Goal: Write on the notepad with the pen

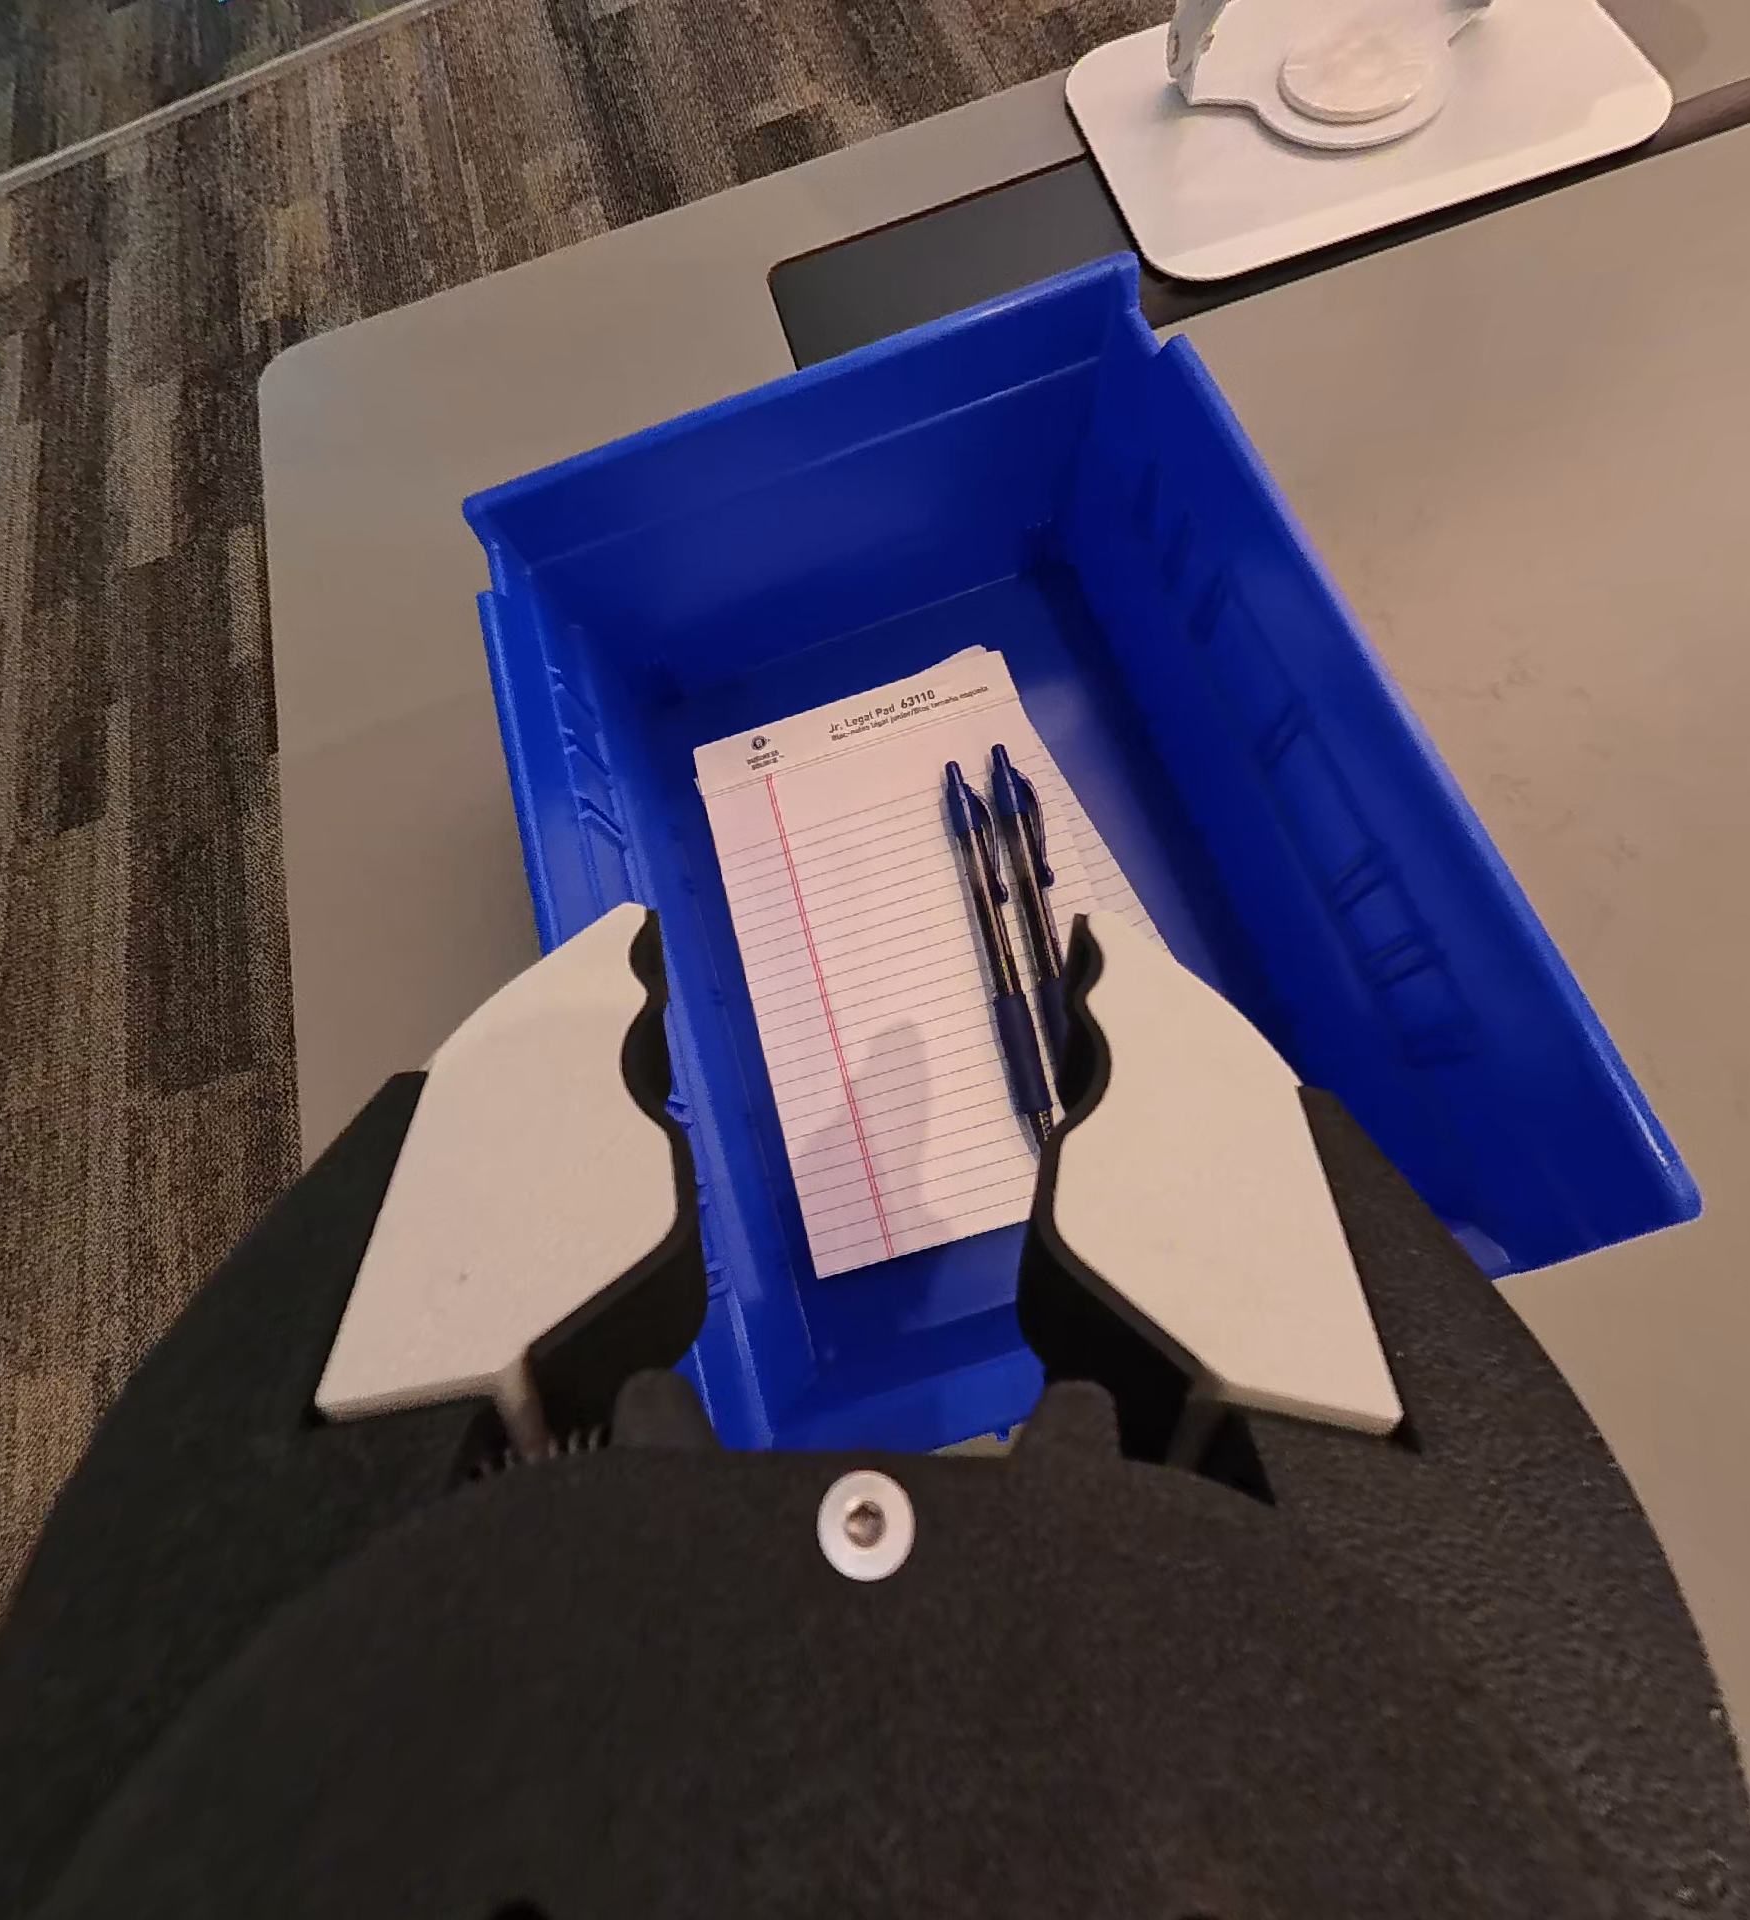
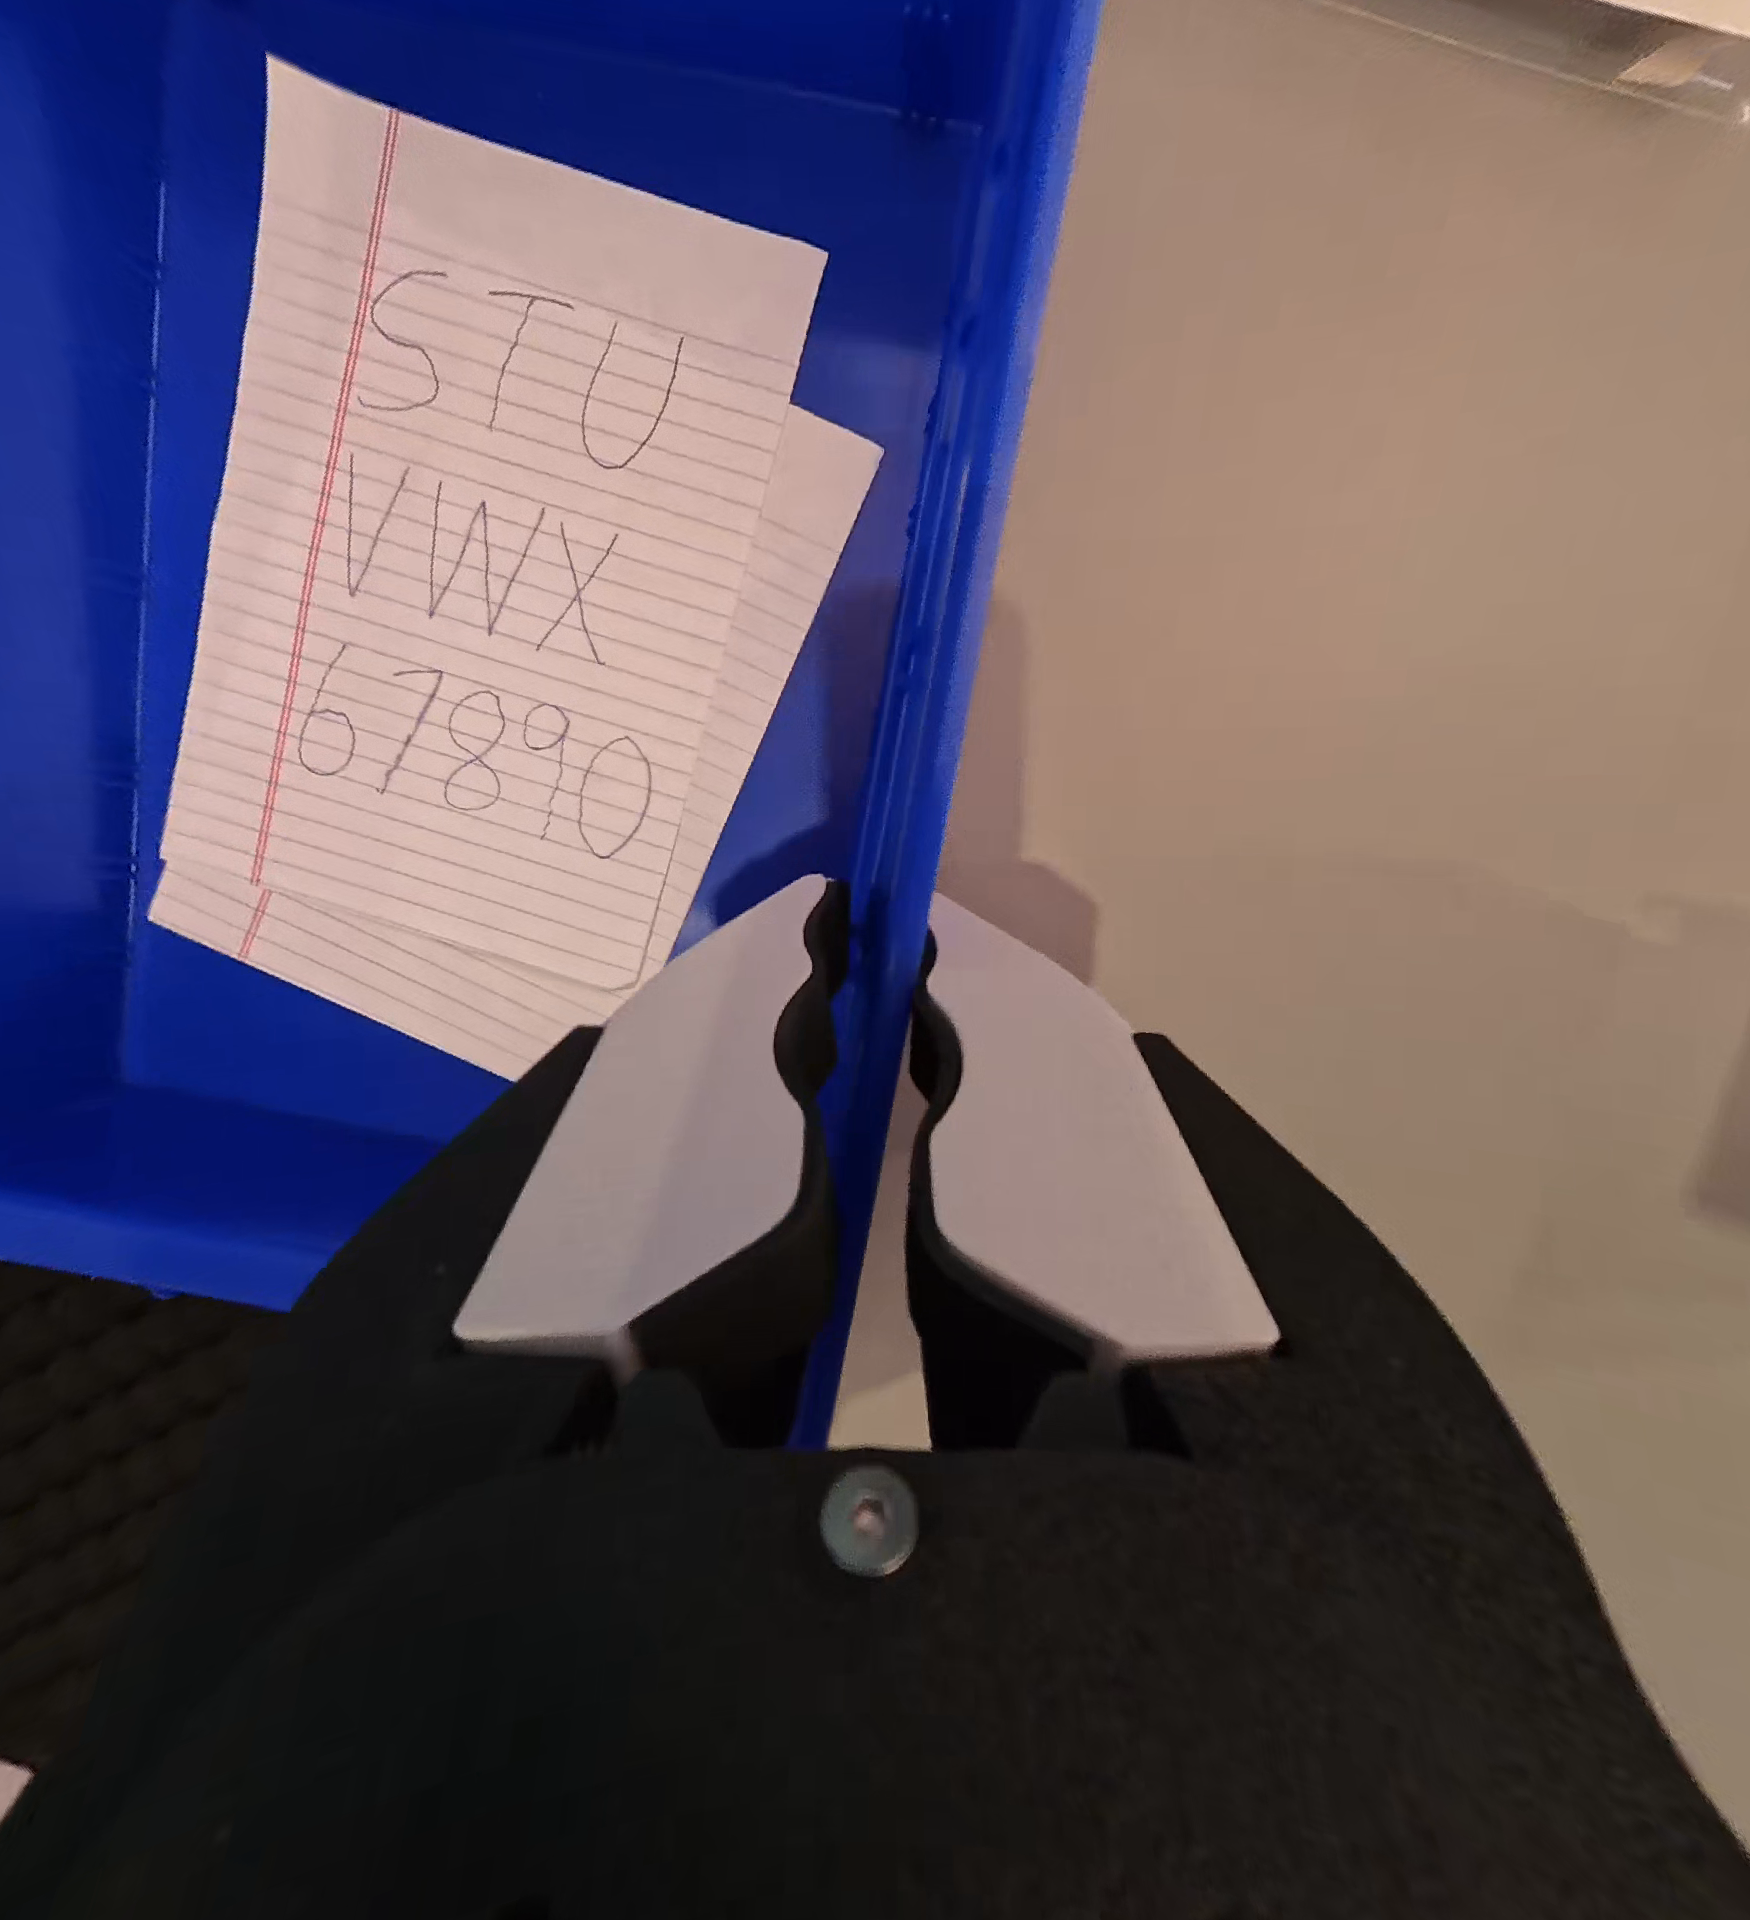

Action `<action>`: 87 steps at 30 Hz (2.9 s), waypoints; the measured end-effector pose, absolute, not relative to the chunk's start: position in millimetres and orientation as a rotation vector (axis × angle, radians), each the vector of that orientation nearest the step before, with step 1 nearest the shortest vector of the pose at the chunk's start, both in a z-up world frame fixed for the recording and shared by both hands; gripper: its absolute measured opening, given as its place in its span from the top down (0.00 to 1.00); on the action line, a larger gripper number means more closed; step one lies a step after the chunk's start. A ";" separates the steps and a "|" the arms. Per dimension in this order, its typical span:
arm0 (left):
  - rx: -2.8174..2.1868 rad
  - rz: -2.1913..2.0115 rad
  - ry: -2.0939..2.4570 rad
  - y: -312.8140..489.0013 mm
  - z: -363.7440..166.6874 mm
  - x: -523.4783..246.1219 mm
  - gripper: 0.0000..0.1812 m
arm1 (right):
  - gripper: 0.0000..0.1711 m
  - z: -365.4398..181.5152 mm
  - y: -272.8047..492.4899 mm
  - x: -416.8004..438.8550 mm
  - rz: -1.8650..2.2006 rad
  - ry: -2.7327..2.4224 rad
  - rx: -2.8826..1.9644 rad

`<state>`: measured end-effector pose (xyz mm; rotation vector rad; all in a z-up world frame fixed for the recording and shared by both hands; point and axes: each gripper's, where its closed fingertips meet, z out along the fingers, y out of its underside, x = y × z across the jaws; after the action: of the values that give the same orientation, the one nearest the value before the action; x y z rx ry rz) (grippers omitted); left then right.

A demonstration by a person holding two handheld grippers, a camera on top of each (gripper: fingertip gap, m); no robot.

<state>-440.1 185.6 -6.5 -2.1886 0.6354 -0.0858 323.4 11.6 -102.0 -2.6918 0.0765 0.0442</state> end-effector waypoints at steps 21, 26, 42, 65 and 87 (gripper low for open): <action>-2.194 -0.011 0.507 185.5 6.5 -490.9 0.59 | 0.97 -102.6 9.5 348.5 0.151 0.270 -2.637; -2.210 0.031 0.447 186.0 5.5 -519.1 0.58 | 0.97 -102.6 8.3 351.6 0.147 0.304 -2.620; -2.414 -0.087 0.398 175.9 -56.1 -543.7 0.54 | 0.95 -111.9 3.5 352.5 0.011 0.220 -2.725; -2.509 -0.248 0.294 187.5 -90.5 -528.3 0.97 | 0.97 -112.2 4.5 350.4 0.077 0.294 -2.725; -2.459 -0.213 0.094 191.2 -90.8 -530.1 0.97 | 0.96 -112.2 22.3 344.9 0.138 0.437 -2.681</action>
<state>-530.1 191.2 -90.8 -2.4588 0.0943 -0.2127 344.9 22.3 -112.2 -2.6812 0.4367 0.1377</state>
